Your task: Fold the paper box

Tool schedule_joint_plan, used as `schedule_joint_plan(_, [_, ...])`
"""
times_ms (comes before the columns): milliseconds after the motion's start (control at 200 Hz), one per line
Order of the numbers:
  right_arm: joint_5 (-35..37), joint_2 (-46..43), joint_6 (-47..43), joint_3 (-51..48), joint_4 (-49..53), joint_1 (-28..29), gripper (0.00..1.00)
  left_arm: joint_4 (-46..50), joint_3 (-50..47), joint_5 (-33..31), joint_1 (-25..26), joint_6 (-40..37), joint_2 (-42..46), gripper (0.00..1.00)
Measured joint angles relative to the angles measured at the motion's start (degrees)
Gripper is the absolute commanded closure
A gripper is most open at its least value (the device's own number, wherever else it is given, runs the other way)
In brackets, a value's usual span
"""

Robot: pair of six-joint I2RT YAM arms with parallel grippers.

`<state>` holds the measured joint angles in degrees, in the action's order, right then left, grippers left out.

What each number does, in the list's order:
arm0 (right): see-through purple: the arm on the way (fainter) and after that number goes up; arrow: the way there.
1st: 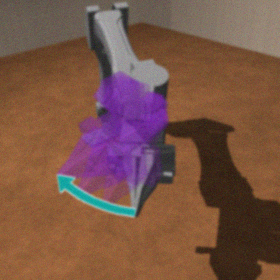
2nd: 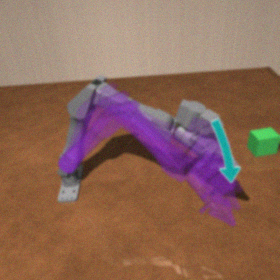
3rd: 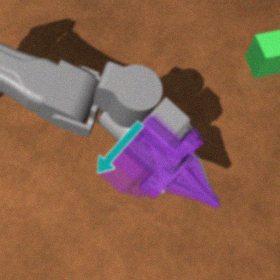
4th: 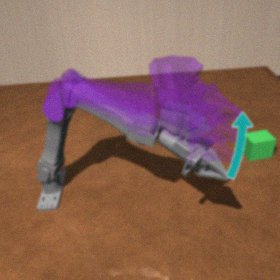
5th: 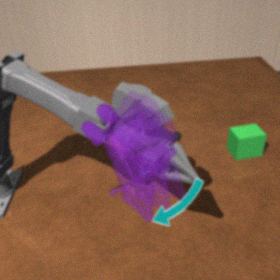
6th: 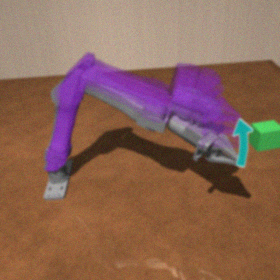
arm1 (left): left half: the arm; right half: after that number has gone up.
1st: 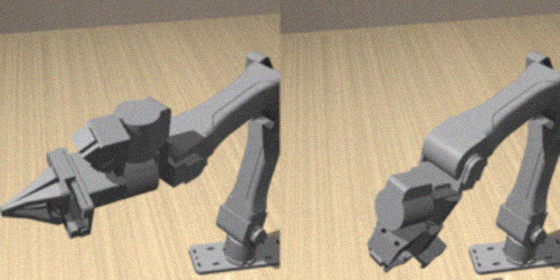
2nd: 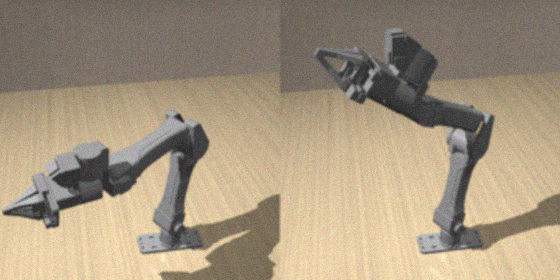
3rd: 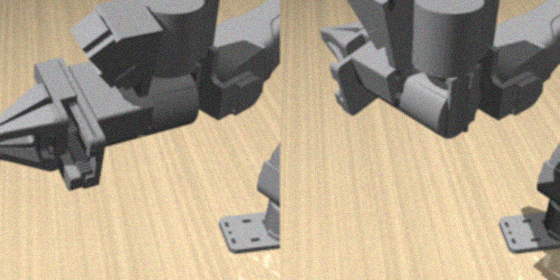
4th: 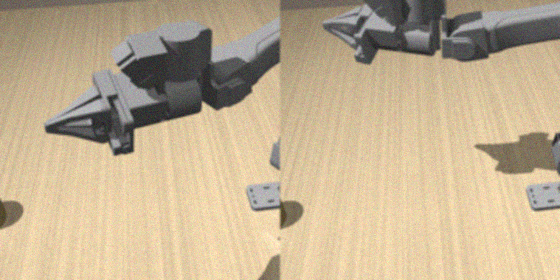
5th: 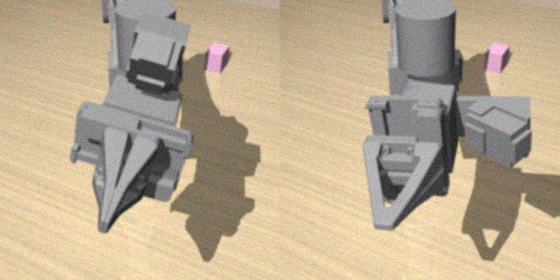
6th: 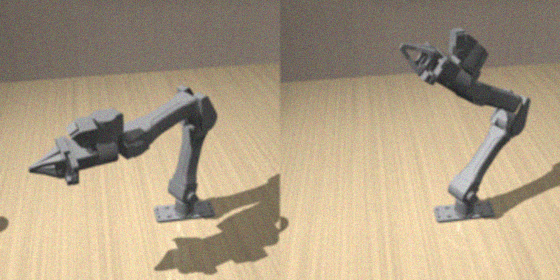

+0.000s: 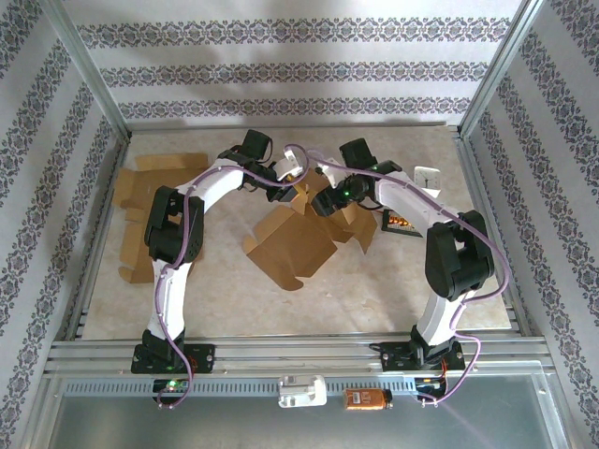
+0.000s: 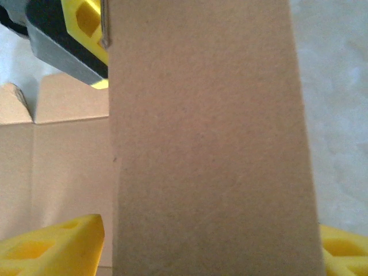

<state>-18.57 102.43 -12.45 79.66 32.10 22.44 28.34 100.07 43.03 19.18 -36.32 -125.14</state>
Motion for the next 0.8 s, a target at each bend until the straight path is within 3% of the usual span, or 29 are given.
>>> schedule_joint_plan(210, [2.4, -0.9, -1.2, -1.3, -1.0, 0.6, 0.48, 0.4, 0.1, 0.0, 0.0, 0.4, -0.1, 0.70])
schedule_joint_plan(475, [2.0, -1.1, -0.4, -1.5, -1.1, 0.5, 0.55, 1.2, 0.1, 0.3, 0.0, 0.3, -0.3, 0.61])
schedule_joint_plan(799, [-3.0, -1.1, 2.5, -1.5, -1.2, -0.9, 0.54, 1.2, 0.1, 0.4, 0.0, 0.6, -0.4, 0.60])
